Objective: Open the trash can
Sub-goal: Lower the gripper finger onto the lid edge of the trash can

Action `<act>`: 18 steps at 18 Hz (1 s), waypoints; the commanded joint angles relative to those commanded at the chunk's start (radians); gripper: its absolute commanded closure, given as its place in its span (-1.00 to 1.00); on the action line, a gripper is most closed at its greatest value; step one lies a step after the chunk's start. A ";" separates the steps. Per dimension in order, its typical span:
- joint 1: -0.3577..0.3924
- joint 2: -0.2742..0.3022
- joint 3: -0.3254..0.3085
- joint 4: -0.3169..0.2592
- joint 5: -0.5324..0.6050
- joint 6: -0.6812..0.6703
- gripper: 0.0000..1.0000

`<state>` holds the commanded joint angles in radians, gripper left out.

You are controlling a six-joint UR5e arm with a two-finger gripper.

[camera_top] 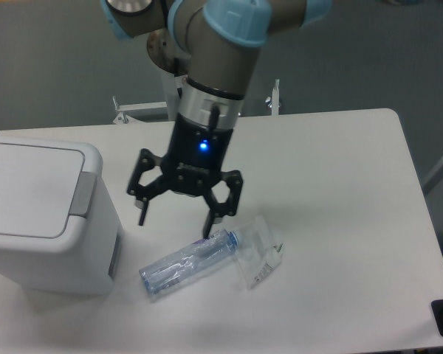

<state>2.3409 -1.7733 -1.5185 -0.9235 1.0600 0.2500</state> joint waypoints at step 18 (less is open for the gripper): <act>-0.061 0.087 -0.137 0.006 0.002 0.000 -1.00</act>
<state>2.2795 -1.6858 -1.6552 -0.9173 1.0615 0.2500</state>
